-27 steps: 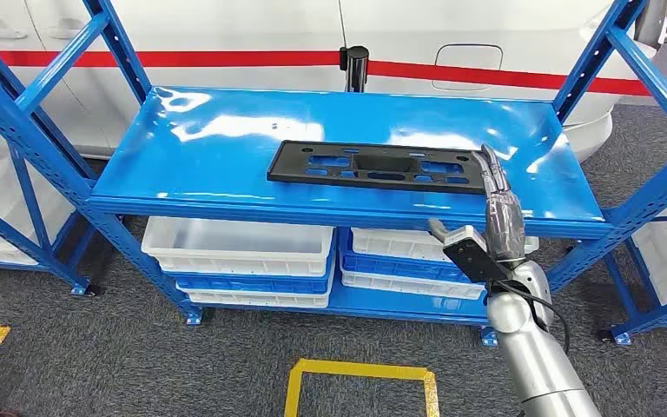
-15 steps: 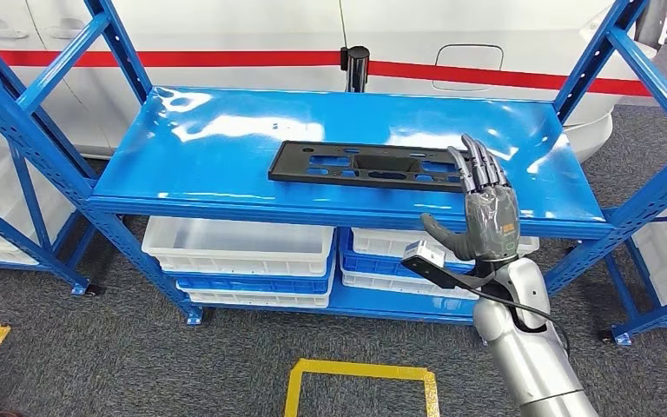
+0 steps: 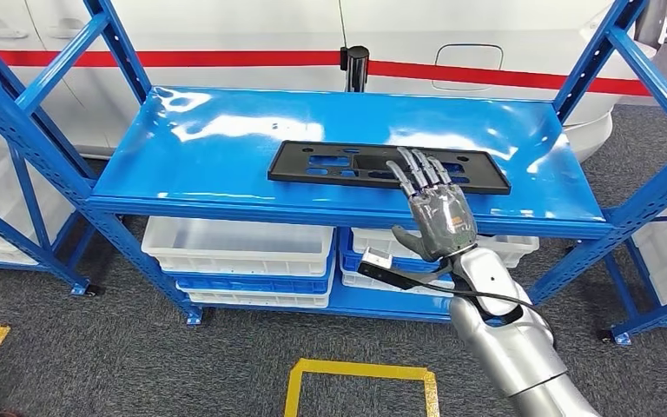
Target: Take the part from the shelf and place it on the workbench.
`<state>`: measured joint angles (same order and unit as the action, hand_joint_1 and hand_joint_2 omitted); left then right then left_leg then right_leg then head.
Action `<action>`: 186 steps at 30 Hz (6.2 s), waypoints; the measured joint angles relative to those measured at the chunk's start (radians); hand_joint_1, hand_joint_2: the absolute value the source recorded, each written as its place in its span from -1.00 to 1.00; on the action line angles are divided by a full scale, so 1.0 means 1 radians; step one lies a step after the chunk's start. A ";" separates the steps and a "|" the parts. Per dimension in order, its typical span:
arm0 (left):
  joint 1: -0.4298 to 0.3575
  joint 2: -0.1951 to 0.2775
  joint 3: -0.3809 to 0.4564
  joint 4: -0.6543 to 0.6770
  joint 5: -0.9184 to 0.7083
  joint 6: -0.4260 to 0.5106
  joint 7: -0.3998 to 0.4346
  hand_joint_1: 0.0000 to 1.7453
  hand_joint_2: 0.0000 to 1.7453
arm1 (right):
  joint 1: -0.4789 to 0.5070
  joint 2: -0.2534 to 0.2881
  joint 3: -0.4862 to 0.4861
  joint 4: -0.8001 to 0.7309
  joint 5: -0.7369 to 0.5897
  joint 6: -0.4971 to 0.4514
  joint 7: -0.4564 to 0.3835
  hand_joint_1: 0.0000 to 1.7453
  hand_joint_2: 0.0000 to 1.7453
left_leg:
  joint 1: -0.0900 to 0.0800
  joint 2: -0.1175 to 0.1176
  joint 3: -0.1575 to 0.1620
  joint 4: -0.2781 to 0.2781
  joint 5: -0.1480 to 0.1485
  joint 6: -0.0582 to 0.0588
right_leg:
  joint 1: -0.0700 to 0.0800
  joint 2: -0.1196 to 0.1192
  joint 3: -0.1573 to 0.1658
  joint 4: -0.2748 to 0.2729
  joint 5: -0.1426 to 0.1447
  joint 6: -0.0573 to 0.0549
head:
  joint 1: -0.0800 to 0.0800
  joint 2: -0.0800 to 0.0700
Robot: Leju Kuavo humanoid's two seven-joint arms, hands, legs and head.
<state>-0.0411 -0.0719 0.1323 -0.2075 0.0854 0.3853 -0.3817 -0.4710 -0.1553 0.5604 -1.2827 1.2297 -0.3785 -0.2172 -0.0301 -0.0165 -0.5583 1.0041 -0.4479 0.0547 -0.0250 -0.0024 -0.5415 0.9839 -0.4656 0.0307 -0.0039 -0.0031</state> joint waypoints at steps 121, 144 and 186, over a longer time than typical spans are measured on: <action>-0.016 -0.002 0.075 0.001 -0.066 0.072 -0.085 -1.00 1.00 | -0.196 -0.035 -0.087 0.201 -0.121 -0.099 0.036 1.00 1.00 | 0.042 0.012 -0.121 0.267 -0.113 -0.059 | -0.007 0.001 -0.068 0.010 0.056 -0.042 | -0.010 0.000; -0.022 -0.010 0.076 0.002 -0.065 0.072 -0.085 -1.00 1.00 | -0.194 -0.036 -0.111 0.193 -0.100 -0.094 0.036 1.00 1.00 | 0.022 0.016 -0.125 -0.003 0.125 -0.025 | -0.003 -0.001 0.020 0.008 -0.033 -0.021 | -0.010 0.000; -0.029 -0.001 0.076 0.007 -0.076 0.073 -0.089 -1.00 1.00 | -0.123 -0.050 -0.153 0.135 -0.065 -0.099 0.052 1.00 1.00 | 0.037 0.012 0.006 0.055 -0.032 -0.026 | 0.001 -0.005 -0.080 0.016 0.061 -0.028 | -0.020 0.000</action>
<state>-0.0697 -0.0731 0.2078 -0.2007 0.0093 0.4579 -0.4708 -0.5936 -0.2056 0.4071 -1.1478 1.1646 -0.4770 -0.1650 0.0067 -0.0045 -0.5524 1.0594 -0.4795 0.0288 -0.0243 -0.0072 -0.6217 0.9996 -0.4042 0.0027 -0.0243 -0.0031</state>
